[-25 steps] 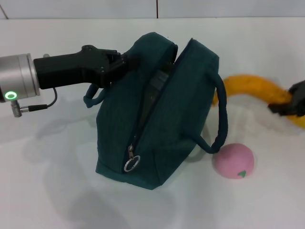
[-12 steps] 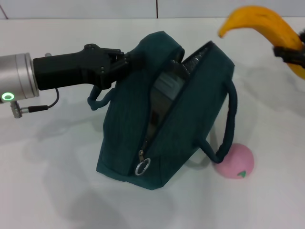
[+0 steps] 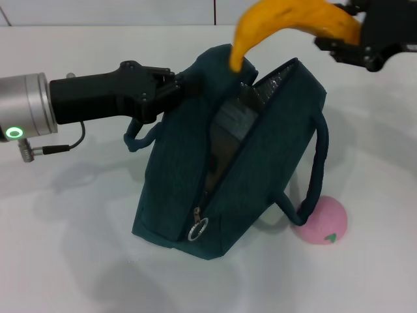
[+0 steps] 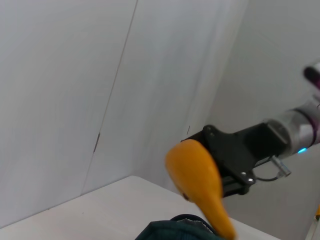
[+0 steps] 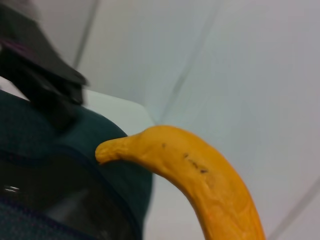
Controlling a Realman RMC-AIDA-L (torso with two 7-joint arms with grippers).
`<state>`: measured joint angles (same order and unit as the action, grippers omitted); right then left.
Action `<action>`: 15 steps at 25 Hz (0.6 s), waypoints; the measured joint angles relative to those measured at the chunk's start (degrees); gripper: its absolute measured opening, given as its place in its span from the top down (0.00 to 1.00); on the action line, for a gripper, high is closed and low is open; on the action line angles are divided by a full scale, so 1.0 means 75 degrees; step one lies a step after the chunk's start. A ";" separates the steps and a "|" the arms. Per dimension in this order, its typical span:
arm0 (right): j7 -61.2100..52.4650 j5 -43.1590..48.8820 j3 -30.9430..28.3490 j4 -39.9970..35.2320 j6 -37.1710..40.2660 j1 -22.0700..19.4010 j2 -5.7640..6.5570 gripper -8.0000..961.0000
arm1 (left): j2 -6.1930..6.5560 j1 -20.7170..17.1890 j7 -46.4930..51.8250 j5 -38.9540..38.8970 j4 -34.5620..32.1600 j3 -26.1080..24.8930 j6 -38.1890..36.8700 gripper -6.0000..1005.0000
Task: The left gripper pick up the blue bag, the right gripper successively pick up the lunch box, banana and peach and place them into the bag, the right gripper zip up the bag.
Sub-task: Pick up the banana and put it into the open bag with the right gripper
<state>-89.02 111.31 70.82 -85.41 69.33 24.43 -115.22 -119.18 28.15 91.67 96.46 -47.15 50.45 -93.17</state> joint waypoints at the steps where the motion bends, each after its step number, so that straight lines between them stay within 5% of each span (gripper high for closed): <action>1: 0.0012 0.0079 0.0028 -0.0101 0.0192 0.0112 0.0005 0.55 | 0.0003 0.0003 0.0000 0.0000 0.0002 0.0000 0.0000 0.95; 8: -0.0344 0.0930 0.0068 -0.0640 0.2007 0.0818 -0.0013 0.55 | 0.0018 0.0034 0.0001 0.0000 0.0005 0.0000 0.0023 0.95; 15: -0.0472 0.1351 0.0089 -0.1015 0.2458 0.0978 -0.0009 0.55 | 0.0023 0.0007 0.0000 0.0001 0.0005 0.0000 0.0050 0.95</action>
<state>-92.57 121.44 71.48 -93.02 87.76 31.77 -115.29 -119.00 28.20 91.67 96.46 -47.11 50.45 -92.79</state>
